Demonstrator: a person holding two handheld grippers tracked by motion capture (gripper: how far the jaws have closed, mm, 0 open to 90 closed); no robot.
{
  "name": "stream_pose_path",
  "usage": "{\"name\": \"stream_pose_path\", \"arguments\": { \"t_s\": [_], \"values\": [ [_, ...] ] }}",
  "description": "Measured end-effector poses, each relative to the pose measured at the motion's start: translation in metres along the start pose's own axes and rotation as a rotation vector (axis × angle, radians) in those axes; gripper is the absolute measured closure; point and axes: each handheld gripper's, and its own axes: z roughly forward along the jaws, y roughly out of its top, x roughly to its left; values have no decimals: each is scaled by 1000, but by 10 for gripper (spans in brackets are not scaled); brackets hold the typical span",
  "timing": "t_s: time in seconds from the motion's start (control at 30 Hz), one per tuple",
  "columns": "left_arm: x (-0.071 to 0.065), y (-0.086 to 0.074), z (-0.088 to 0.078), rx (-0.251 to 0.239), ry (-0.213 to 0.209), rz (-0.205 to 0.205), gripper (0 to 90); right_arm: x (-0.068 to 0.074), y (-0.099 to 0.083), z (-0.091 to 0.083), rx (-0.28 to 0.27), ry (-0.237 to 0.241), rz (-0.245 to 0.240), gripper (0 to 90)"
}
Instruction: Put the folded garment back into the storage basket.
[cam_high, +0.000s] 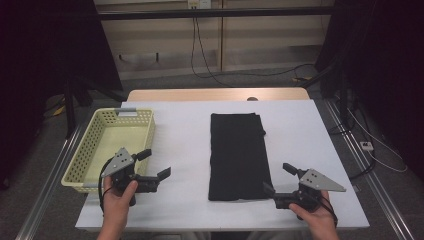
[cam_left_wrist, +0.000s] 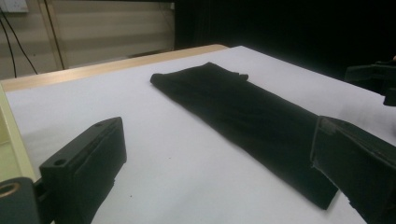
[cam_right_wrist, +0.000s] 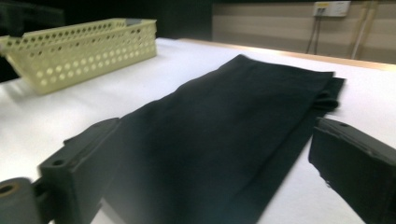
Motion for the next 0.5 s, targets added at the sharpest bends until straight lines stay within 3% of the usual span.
{"name": "stream_pose_path", "arguments": {
  "t_s": [0.27, 0.4, 0.5],
  "values": [
    [-4, 8, 15, 33, -11, 5, 37, 7, 7, 12, 52, 82, -4, 85],
    [-6, 11, 25, 40, -18, -3, 36, 16, 5, 22, 113, 140, -54, 111],
    [-7, 14, 33, 46, -24, -2, 36, 21, 5, 27, 134, 173, -61, 112]
  ]
}}
